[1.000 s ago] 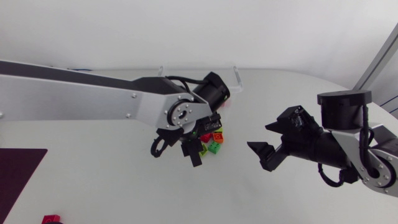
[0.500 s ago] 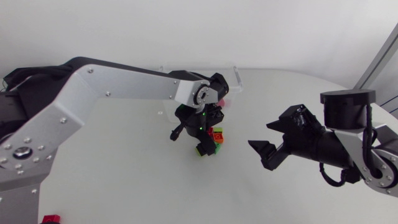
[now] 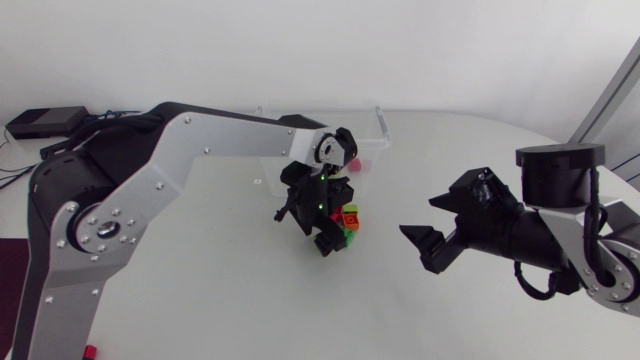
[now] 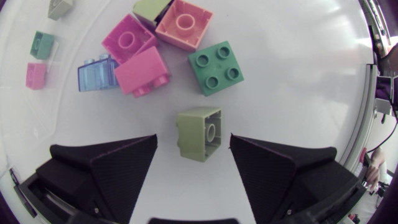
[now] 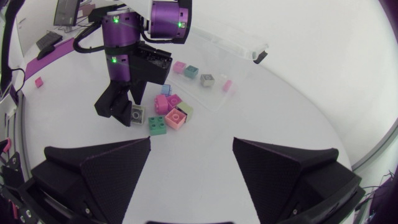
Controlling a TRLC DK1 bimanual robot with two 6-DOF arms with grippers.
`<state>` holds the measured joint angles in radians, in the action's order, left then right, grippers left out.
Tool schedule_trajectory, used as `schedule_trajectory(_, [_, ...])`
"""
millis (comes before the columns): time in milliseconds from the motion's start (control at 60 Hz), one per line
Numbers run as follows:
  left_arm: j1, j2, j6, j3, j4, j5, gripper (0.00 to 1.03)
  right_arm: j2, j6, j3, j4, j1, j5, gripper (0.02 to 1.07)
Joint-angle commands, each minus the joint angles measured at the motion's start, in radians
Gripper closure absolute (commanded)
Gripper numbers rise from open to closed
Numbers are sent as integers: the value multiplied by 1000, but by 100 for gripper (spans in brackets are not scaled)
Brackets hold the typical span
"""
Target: Pick up the duplo bricks and place them in the container
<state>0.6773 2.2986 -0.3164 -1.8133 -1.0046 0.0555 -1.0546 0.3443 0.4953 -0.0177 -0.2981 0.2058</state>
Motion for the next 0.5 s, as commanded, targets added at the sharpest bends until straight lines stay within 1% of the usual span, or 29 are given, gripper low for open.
schedule_trajectory(0, [10,32,8,-34,-14,26,45,5,10,-17,15,7,1,11])
schedule_trajectory(83, [18,32,2,-34,-11,38,55,5,9,-17,15,7,1,11])
schedule_trajectory(117, [21,32,2,-34,-6,38,63,5,10,-17,15,5,1,11])
schedule_trajectory(133, [22,32,2,-32,-5,38,64,5,10,-17,15,5,1,11])
schedule_trajectory(317, [30,18,-3,-3,3,41,65,4,10,-17,15,7,1,11])
schedule_trajectory(483, [31,-74,-7,65,-2,43,66,4,10,-17,15,5,1,11])
